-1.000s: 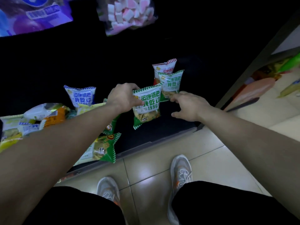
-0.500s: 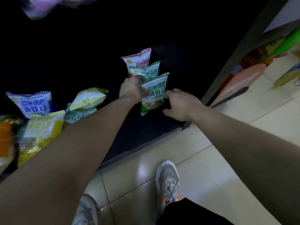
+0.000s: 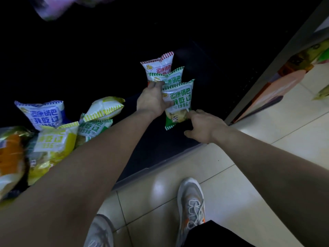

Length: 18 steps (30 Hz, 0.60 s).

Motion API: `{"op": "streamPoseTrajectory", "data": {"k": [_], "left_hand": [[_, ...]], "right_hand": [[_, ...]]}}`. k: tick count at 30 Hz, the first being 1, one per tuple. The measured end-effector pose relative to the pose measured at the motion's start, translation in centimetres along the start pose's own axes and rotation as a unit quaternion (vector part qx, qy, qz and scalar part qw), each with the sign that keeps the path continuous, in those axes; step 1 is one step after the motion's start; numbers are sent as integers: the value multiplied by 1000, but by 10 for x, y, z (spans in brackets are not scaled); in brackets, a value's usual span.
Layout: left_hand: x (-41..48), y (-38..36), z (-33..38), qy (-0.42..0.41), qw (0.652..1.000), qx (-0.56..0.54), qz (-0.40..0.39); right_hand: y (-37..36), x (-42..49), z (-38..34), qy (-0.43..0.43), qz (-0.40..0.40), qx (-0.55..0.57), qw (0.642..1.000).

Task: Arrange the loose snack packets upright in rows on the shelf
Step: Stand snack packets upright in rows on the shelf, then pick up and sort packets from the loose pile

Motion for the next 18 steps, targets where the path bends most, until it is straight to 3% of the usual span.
{"op": "streamPoseTrajectory", "data": {"k": [10, 14, 18], "left_hand": [[-68, 114, -76, -2, 981, 185, -54], [-114, 165, -125, 16, 979, 200, -43], [-151, 189, -185, 66, 981, 182, -32]], "right_hand": [[65, -4, -89, 55, 61, -37, 996], [79, -3, -140, 90, 98, -53, 990], [62, 8, -187, 124, 85, -61, 987]]}}
Point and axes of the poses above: each hand's wrist, its own x-axis towards the middle knuckle, its own y-axis out of the back of the hand, z = x × y, the point moved 8 cm from there along x, towards the middle knuckle, and after that the axes turned 12 degrees about y, right-handed, at the moved point
